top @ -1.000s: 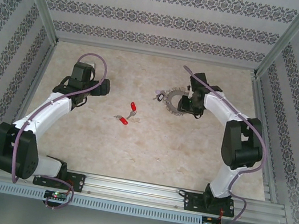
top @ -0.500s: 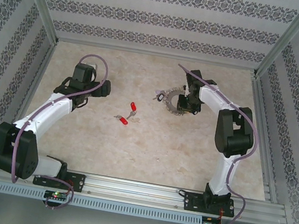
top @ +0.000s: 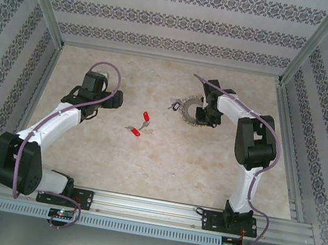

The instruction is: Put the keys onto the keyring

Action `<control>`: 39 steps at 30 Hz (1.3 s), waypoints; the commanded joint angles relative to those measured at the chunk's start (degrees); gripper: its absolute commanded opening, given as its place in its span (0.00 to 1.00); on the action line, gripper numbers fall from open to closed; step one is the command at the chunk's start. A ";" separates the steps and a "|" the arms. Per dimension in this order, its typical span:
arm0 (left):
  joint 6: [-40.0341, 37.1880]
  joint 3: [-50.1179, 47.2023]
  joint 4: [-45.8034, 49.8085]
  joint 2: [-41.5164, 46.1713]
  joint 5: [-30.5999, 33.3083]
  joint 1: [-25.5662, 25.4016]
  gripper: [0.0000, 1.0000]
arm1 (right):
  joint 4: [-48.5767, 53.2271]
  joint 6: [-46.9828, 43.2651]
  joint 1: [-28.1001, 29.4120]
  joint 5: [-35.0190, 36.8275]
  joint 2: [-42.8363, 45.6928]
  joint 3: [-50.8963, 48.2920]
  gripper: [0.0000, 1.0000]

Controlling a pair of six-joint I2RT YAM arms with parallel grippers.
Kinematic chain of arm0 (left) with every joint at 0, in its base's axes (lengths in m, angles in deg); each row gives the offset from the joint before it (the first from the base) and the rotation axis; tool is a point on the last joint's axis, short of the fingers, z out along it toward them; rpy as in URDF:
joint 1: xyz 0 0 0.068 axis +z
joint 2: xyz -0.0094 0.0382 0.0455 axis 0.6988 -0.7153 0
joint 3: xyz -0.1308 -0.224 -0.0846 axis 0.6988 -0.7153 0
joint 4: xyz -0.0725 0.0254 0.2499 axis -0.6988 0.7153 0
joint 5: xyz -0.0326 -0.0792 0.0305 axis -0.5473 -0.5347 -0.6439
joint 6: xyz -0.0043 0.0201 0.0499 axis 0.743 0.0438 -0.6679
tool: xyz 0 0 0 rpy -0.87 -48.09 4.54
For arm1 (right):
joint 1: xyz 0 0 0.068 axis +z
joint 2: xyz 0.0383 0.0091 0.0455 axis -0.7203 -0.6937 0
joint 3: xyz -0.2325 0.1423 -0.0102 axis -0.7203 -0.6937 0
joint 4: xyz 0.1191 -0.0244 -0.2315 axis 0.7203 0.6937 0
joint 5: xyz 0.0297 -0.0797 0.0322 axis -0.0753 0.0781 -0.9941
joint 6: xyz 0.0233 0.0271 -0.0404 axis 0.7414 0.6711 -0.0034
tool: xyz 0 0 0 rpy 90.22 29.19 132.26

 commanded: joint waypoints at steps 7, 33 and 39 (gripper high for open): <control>-1.44 -0.46 -1.06 -1.25 1.47 -0.60 0.96 | -1.47 -2.37 -1.77 -2.49 4.32 -3.09 0.19; -6.12 -0.47 -2.46 -2.18 -5.08 -2.94 0.92 | -1.90 -4.11 -1.50 -6.04 10.78 -6.10 0.17; -6.59 -0.43 -2.83 -2.52 -6.62 -3.45 0.90 | 0.18 -4.72 0.49 -1.96 7.53 -4.70 0.06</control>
